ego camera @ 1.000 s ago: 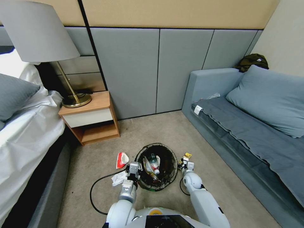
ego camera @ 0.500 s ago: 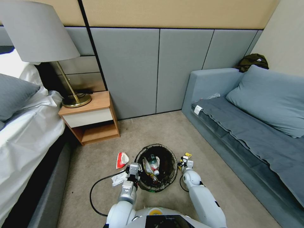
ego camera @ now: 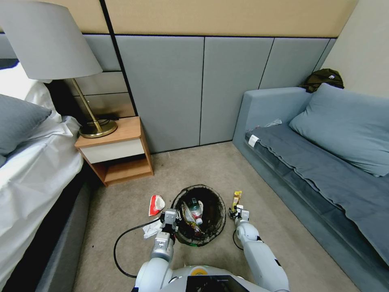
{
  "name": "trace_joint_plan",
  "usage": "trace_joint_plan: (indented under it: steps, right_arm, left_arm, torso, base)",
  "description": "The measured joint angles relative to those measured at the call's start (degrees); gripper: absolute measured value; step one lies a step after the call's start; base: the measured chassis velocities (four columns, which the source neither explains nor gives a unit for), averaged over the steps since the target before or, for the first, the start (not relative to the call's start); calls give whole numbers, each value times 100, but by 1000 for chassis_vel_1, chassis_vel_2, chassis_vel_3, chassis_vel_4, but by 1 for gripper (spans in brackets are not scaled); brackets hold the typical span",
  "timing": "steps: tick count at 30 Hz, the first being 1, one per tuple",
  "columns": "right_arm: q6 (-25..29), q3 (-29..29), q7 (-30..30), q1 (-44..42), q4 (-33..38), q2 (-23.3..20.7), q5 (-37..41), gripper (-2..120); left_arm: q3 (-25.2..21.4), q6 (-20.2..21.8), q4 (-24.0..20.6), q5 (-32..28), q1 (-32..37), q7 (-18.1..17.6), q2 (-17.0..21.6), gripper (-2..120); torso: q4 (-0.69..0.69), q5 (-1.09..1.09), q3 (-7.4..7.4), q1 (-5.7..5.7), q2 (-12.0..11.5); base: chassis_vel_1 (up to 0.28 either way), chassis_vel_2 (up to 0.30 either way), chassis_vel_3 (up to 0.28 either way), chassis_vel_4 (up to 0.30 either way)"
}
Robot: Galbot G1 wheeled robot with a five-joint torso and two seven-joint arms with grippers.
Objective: Pick up the trash bin, then pick up the garbage from the floor and place it into the trash bin.
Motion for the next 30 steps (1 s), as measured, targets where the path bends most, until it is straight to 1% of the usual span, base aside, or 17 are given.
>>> trace_joint_plan:
  steps: [1,2,4,5,6,8,9,10,11,14,26,30]
  right_arm:
    - [0,0,0,0,0,0,0,52]
    - [19,2,-8,6,-18,2,-15,49]
    - [62,4,-25,13,-46,8,-65,36]
    - [82,5,-27,15,-51,9,-94,32]
    - [82,5,-27,15,-51,9,-94,32]
    - [121,8,-27,12,-49,2,-154,22]
    - [132,10,-27,9,-44,-1,-168,19]
    - [152,15,-27,3,-29,-5,-198,11]
    - [152,15,-27,3,-29,-5,-198,11]
    - [183,16,-23,-12,-8,-8,-243,0]
    - [317,40,2,-44,-2,-10,-367,0]
    - [458,42,50,-74,85,-33,-399,0]
  left_arm:
    - [0,0,0,0,0,0,0,1]
    - [0,0,0,-1,3,0,1,1]
    - [-3,-1,-1,-1,7,-2,2,1]
    - [-4,-2,-1,-1,7,-3,2,1]
    - [-4,-2,-1,-1,7,-3,2,1]
    - [-3,-3,-1,-2,6,-3,-3,1]
    - [-2,-4,0,-2,5,-4,-3,1]
    - [1,-6,5,-2,0,-4,-3,1]
    - [1,-6,5,-2,0,-4,-3,1]
    - [8,-9,14,-2,-7,-4,-3,1]
    - [17,-18,14,-10,-12,-4,10,1]
    - [32,-19,27,-12,-22,-4,10,1]
  torso:
    - [0,0,0,0,0]
    - [0,0,0,0,0]
    - [0,0,0,0,0]
    - [0,0,0,0,0]
    - [0,0,0,0,0]
    - [0,0,0,0,0]
    - [0,0,0,0,0]
    - [0,0,0,0,0]
    - [0,0,0,0,0]
    - [0,0,0,0,0]
    - [0,0,0,0,0]
    - [0,1,0,0,0]
  base:
    - [0,0,0,0]
    - [0,0,0,0]
    - [0,0,0,0]
    - [0,0,0,0]
    - [0,0,0,0]
    - [0,0,0,0]
    - [0,0,0,0]
    - [0,0,0,0]
    - [0,0,0,0]
    - [0,0,0,0]
    - [0,0,0,0]
    - [0,0,0,0]
